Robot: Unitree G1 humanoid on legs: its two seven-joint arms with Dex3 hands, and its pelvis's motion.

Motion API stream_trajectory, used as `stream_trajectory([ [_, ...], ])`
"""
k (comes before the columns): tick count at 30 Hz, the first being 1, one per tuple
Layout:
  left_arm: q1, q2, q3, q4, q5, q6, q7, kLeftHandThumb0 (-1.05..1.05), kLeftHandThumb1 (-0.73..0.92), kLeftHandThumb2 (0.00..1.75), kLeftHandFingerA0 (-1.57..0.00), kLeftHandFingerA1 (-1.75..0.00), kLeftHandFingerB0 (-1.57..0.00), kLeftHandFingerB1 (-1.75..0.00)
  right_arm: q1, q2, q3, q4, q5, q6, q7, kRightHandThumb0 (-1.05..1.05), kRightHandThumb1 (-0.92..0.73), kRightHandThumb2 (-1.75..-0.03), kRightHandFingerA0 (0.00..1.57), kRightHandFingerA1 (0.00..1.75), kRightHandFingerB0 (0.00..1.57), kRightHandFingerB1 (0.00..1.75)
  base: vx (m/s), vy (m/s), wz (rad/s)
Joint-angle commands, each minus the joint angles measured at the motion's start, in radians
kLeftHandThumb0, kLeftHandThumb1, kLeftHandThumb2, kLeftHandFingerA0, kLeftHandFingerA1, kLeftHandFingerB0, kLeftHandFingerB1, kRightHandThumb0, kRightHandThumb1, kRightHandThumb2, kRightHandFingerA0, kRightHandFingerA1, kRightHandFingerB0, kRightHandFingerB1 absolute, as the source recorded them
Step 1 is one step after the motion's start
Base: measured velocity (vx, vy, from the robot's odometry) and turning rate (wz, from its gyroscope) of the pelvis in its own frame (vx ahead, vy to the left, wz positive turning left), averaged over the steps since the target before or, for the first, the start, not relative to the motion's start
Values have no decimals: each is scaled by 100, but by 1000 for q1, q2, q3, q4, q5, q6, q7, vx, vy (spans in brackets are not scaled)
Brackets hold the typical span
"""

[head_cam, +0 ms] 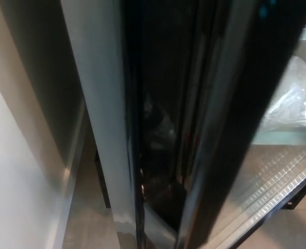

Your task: The robot stands in front of a refrigerator with an opened door and closes the door by swing its right hand at the door

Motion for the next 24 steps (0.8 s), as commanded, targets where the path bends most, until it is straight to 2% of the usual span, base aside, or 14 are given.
stream_trajectory([
  [1,-4,17,-13,29,17,-44,3,-44,74,62,-48,-38,-44,-36,-1,-15,7,17,-7,-15,-35,-53,-72,-62,40,38,42,34,0,0,0],
  [3,-5,17,-14,32,16,-47,4,-44,74,62,-48,-38,-44,-36,-2,-15,9,19,-6,-16,-36,-53,-72,-62,40,38,42,34,0,0,0],
  [4,-2,16,-11,34,11,-49,2,-43,74,63,-47,-38,-44,-36,0,-9,19,5,-15,-19,-66,-59,-77,-64,30,36,40,33,0,0,0],
  [11,3,12,0,46,-3,-54,-5,-43,74,62,-48,-39,-45,-36,37,6,41,-65,-24,-84,-176,-65,-71,-67,29,39,38,37,0,0,0],
  [12,5,9,-6,49,3,-50,-4,-44,74,62,-48,-39,-44,-37,195,-2,59,-323,-94,-206,-353,-61,-85,-66,35,37,30,33,0,0,0],
  [13,6,9,-9,50,7,-49,-3,-44,74,62,-48,-39,-44,-37,265,-6,66,-439,-123,-252,-427,-61,-85,-66,35,37,30,33,0,0,0],
  [15,8,8,-11,50,9,-52,-1,-44,74,63,-49,-39,-45,-37,349,-3,55,-598,-147,-250,-448,-63,-88,-66,29,36,24,31,0,0,0],
  [16,12,7,-5,52,2,-54,-6,-45,75,63,-48,-39,-43,-36,488,7,28,-865,-201,-294,-495,-33,-59,-114,0,49,0,48,0,0,0],
  [17,13,7,-3,52,-1,-54,-7,-45,75,63,-48,-39,-43,-36,518,9,21,-924,-213,-305,-505,-33,-59,-114,0,49,0,48,0,0,0],
  [18,12,8,-1,53,-3,-51,-8,-47,76,64,-48,-39,-42,-36,579,18,-1,-1062,-248,-336,-529,-69,-75,-107,2,35,6,41,0,0,0],
  [19,13,8,0,54,-3,-49,-4,-47,81,64,-50,-39,-44,-36,629,31,-34,-1213,-290,-379,-544,-87,-89,-115,0,7,0,8,0,0,0],
  [22,24,12,-9,53,8,-62,10,-52,78,68,-50,-42,-42,-38,703,53,-98,-1492,-422,-447,-627,-84,-92,-119,0,11,0,8,0,0,0],
  [23,25,12,-12,53,12,-59,12,-52,79,66,-49,-40,-41,-36,709,63,-122,-1551,-426,-465,-617,-74,-92,-86,0,0,0,0,0,0,0],
  [24,26,11,-16,54,15,-53,14,-52,79,66,-49,-40,-41,-36,718,76,-147,-1617,-421,-485,-594,-74,-92,-86,0,0,0,0,0,0,0],
])
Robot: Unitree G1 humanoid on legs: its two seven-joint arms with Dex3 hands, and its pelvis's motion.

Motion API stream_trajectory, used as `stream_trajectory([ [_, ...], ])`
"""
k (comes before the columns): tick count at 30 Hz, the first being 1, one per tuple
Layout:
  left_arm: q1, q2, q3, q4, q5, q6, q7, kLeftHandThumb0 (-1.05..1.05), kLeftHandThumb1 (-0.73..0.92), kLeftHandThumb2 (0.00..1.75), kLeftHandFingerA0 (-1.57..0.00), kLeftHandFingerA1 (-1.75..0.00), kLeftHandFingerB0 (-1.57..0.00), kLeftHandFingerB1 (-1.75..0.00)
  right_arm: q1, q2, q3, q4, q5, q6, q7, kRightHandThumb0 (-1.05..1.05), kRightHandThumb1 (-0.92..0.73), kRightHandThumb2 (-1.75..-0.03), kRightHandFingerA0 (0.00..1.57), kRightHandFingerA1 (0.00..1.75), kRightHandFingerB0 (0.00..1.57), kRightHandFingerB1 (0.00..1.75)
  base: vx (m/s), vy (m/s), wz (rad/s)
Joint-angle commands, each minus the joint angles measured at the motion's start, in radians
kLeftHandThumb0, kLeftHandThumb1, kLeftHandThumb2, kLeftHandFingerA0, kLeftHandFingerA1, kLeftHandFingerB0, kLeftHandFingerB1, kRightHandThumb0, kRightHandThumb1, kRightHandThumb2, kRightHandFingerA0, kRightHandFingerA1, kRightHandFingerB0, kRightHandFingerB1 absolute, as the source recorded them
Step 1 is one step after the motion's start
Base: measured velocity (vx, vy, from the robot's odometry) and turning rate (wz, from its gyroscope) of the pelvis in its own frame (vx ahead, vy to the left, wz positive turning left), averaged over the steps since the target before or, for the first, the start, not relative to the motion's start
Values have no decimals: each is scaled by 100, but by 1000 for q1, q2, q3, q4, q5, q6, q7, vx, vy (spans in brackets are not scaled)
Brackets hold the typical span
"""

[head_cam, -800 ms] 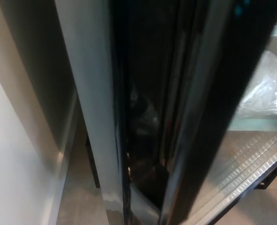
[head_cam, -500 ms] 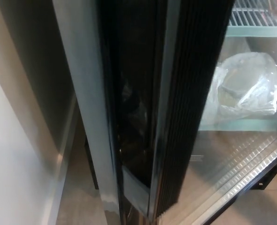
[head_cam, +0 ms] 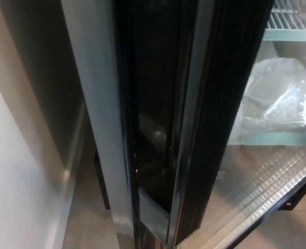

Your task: The robot stands in front of a refrigerator with an opened door and closes the door by swing its right hand at the door

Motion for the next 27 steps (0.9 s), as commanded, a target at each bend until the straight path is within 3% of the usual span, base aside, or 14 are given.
stream_trajectory([
  [1,28,13,-9,19,16,-15,13,-52,80,66,-48,-40,-41,-36,418,57,-203,-1117,-366,-386,-385,-79,-80,-105,0,0,0,0,0,0,0],
  [5,35,12,-15,22,22,-10,17,-53,79,66,-48,-40,-41,-36,386,91,-247,-1252,-387,-413,-379,-75,-92,-86,0,0,0,0,0,0,0],
  [9,40,10,-9,22,15,-12,12,-52,79,66,-48,-40,-41,-36,358,114,-260,-1324,-382,-424,-366,-78,-80,-103,0,1,0,0,0,0,0],
  [10,38,11,-13,25,19,-15,15,-53,79,65,-47,-40,-42,-36,182,86,-276,-1378,-243,-465,-271,-105,-84,-113,0,7,0,6,0,0,0],
  [16,38,13,-19,29,27,-14,20,-53,79,65,-46,-39,-41,-36,118,106,-293,-1491,-240,-440,-238,-105,-86,-112,0,2,0,1,0,0,0],
  [17,42,13,-16,27,23,-13,20,-52,78,65,-47,-40,-41,-36,87,193,-229,-1540,-289,-383,-279,-70,-80,-66,2,24,11,31,0,0,0],
  [18,46,13,-12,26,19,-12,19,-52,78,65,-47,-40,-41,-36,48,304,-150,-1602,-350,-313,-329,-70,-80,-66,2,24,11,31,0,0,0],
  [19,45,13,-16,29,24,-13,20,-53,79,65,-47,-39,-42,-36,14,290,-162,-1604,-346,-322,-326,-81,-69,-106,0,21,11,31,0,0,0],
  [22,43,15,-23,31,32,-6,24,-53,79,65,-46,-38,-41,-35,-1,281,-177,-1609,-341,-323,-308,-81,-67,-102,0,22,5,32,0,0,0],
  [23,44,15,-24,28,32,-8,24,-50,65,100,-39,-55,-29,-49,-12,281,-172,-1613,-345,-322,-302,-65,-66,-81,2,21,5,38,0,0,0],
  [24,44,16,-24,26,32,-9,24,-50,65,100,-39,-55,-29,-49,-19,281,-168,-1615,-349,-322,-297,-65,-66,-81,2,21,5,38,0,0,0],
  [25,42,17,-24,24,32,-12,24,-52,78,65,-47,-39,-42,-36,-45,286,-157,-1613,-357,-319,-298,-64,-68,-93,3,35,2,43,0,0,0],
  [26,40,18,-21,24,28,-13,20,-52,66,99,-39,-54,-28,-48,-82,287,-146,-1606,-372,-314,-296,-72,-68,-105,0,33,0,42,0,0,0],
  [27,39,17,-19,25,26,-13,18,-52,66,99,-39,-54,-28,-48,-94,285,-143,-1603,-378,-312,-293,-72,-68,-105,0,33,0,42,0,0,0],
])
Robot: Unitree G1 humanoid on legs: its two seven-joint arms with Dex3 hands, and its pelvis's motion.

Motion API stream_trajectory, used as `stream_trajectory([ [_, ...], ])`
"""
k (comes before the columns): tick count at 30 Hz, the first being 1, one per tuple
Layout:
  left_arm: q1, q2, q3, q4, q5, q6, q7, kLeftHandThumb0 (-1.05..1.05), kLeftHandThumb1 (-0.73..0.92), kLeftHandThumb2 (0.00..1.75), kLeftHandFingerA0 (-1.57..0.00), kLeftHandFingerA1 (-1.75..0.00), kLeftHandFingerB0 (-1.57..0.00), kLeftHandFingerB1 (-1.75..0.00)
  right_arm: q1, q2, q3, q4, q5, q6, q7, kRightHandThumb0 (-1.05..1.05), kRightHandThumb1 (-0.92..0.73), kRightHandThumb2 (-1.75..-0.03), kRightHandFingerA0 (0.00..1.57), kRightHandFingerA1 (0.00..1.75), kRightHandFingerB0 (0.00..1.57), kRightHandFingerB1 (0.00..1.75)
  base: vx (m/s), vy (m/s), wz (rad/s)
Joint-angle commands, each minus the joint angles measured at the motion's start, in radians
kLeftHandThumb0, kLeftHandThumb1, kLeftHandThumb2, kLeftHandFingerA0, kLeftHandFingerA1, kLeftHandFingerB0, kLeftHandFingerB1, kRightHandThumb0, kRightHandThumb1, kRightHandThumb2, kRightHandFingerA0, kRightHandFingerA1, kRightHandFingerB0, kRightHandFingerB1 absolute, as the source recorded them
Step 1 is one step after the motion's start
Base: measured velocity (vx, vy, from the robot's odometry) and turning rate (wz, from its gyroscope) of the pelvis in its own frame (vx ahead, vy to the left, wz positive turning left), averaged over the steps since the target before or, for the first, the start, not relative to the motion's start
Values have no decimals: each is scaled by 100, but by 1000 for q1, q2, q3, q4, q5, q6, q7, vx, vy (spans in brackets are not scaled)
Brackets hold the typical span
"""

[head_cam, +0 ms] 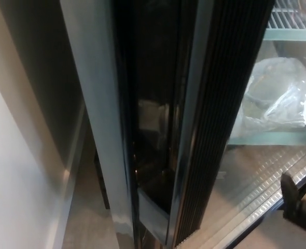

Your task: The robot stands in front of a refrigerator with an opened door and closes the door by swing its right hand at the door

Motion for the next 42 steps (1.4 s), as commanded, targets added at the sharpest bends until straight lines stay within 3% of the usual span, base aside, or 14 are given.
stream_trajectory([
  [1,24,29,-16,24,28,-4,21,-52,66,99,-40,-55,-30,-49,-181,247,144,-593,-102,-135,-167,-66,-58,-104,21,57,58,69,0,0,0],
  [2,24,29,-18,24,29,-6,23,-54,67,98,-39,-54,-29,-48,-198,269,175,-586,-78,-135,-157,-64,-84,-65,29,53,54,54,0,0,0],
  [6,34,30,-10,21,19,-17,14,-53,67,98,-39,-54,-29,-48,-268,228,193,-497,-57,-163,-83,-66,-86,-64,8,53,17,40,0,0,0],
  [7,35,30,-10,21,17,-16,12,-52,65,99,-40,-55,-29,-48,-311,187,167,-405,-230,-178,-187,-79,-60,-102,1,35,13,46,0,0,0],
  [14,34,29,-6,21,12,-17,12,-52,77,64,-47,-39,-41,-36,-265,142,291,-225,-871,38,-433,-86,-74,-99,0,16,1,17,0,0,0],
  [19,22,25,-9,24,16,-11,18,-50,65,99,-40,-55,-30,-49,-363,-56,340,-111,-553,-161,4,-95,-82,-105,0,6,0,6,0,0,0],
  [21,19,22,-9,22,16,-12,18,-52,77,64,-46,-39,-42,-36,-431,-71,378,-21,-562,-128,46,-93,-80,-105,0,7,0,9,0,0,0],
  [25,13,23,-17,19,23,-19,20,-46,64,101,-45,-59,-29,-50,-590,-91,434,217,-571,-43,106,-93,-80,-107,0,8,0,12,0,0,0],
  [26,13,22,-12,18,16,-19,15,-50,79,64,-52,-40,-45,-36,-661,-93,454,335,-570,-11,138,-93,-82,-112,0,7,0,12,0,0,0],
  [34,-1,22,-5,12,4,-19,-8,-49,77,64,-47,-39,-40,-35,-952,-77,518,875,-561,87,183,-85,-72,-111,0,13,3,18,0,0,0],
  [36,-2,20,-4,10,3,-18,-8,-49,76,64,-49,-40,-41,-36,-975,-80,523,925,-569,111,186,-82,-90,-66,0,20,5,23,0,0,0],
  [38,-13,18,-9,7,8,-8,-2,-50,77,65,-45,-38,-40,-36,-1019,-96,527,1018,-574,179,221,-86,-75,-108,0,19,12,23,0,4,3],
  [40,-18,19,-19,9,20,-7,3,-49,65,99,-40,-55,-30,-49,-1031,-108,530,1039,-567,192,238,-76,-89,-68,4,21,10,23,4,5,4],
  [42,-20,22,-20,6,21,-4,0,-49,78,64,-46,-38,-41,-35,-1036,-112,530,1049,-551,192,239,-76,-87,-67,5,21,10,24,4,3,4],
])
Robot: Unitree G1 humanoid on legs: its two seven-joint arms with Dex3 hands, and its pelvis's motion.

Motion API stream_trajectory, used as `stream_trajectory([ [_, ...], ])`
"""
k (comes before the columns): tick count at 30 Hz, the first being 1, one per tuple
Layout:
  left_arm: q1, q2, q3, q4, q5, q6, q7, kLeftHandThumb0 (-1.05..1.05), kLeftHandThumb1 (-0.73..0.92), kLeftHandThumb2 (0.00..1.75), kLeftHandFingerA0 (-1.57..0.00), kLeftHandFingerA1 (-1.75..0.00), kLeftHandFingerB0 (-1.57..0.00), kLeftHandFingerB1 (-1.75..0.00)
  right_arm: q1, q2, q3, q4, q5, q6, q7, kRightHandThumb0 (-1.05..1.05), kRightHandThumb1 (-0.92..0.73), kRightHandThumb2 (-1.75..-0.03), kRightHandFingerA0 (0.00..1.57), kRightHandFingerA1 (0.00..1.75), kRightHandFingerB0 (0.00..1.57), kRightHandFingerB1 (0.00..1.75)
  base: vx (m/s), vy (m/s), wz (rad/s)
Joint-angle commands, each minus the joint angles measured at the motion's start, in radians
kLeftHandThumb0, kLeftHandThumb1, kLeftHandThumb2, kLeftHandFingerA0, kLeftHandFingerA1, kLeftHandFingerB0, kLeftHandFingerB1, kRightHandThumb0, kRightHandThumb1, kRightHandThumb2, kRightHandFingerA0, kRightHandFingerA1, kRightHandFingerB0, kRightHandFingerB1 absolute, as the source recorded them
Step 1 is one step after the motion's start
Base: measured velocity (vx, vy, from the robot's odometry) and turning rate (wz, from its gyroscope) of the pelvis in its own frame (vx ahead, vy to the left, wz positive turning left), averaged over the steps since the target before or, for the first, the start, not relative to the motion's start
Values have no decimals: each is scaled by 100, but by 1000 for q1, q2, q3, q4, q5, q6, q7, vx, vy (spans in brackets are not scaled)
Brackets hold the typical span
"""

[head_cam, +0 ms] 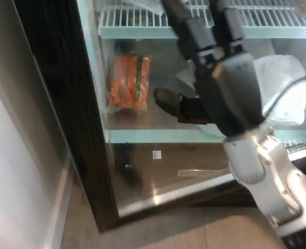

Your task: The robot stands in front of a refrigerator with an opened door and closes the door by swing its right hand at the door

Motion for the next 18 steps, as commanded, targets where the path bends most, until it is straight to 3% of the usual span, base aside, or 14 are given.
stream_trajectory([
  [1,-20,24,-11,2,20,-4,0,-49,78,64,-46,-38,-41,-35,-262,-83,169,607,-164,179,313,-76,-87,-67,5,21,10,24,0,0,0],
  [2,-20,24,-11,2,20,-4,0,-49,78,64,-46,-38,-41,-35,-266,-83,172,614,-162,178,310,-76,-87,-67,5,21,10,24,0,0,0],
  [3,-25,24,-11,4,20,-5,-4,-48,65,98,-40,-55,-29,-49,-247,-103,164,607,-146,167,313,-75,-67,-101,0,27,15,35,0,0,0],
  [7,-28,25,-9,9,14,-11,-12,-48,65,98,-40,-55,-29,-48,-217,-140,169,618,-118,144,306,-78,-69,-102,0,26,14,33,0,0,0],
  [8,-25,21,-2,10,7,-9,-13,-48,77,64,-45,-38,-39,-35,-203,-149,176,628,-110,137,304,-73,-77,-71,6,19,12,24,0,0,0],
  [9,-21,17,6,12,-3,-6,-15,-48,77,64,-45,-38,-39,-35,-182,-160,182,637,-101,129,302,-73,-77,-71,6,19,12,24,0,0,0],
  [10,-19,16,3,11,1,-7,-10,-48,77,64,-46,-39,-40,-35,-169,-167,187,644,-101,132,305,-76,-68,-101,0,26,15,35,0,0,0],
  [15,-16,16,-1,9,5,-12,-8,-48,77,64,-46,-39,-41,-36,-167,-176,220,689,-87,139,301,-75,-68,-102,0,26,15,34,0,0,0],
  [16,-30,16,-2,10,6,-7,-6,-46,79,64,-52,-41,-44,-37,-131,-196,220,710,-74,121,283,-72,-81,-68,8,22,14,25,0,0,0],
  [18,-37,16,0,10,5,-5,-7,-49,75,64,-49,-40,-43,-37,-97,-209,220,728,-57,101,262,-71,-84,-65,8,27,16,28,0,0,0],
])
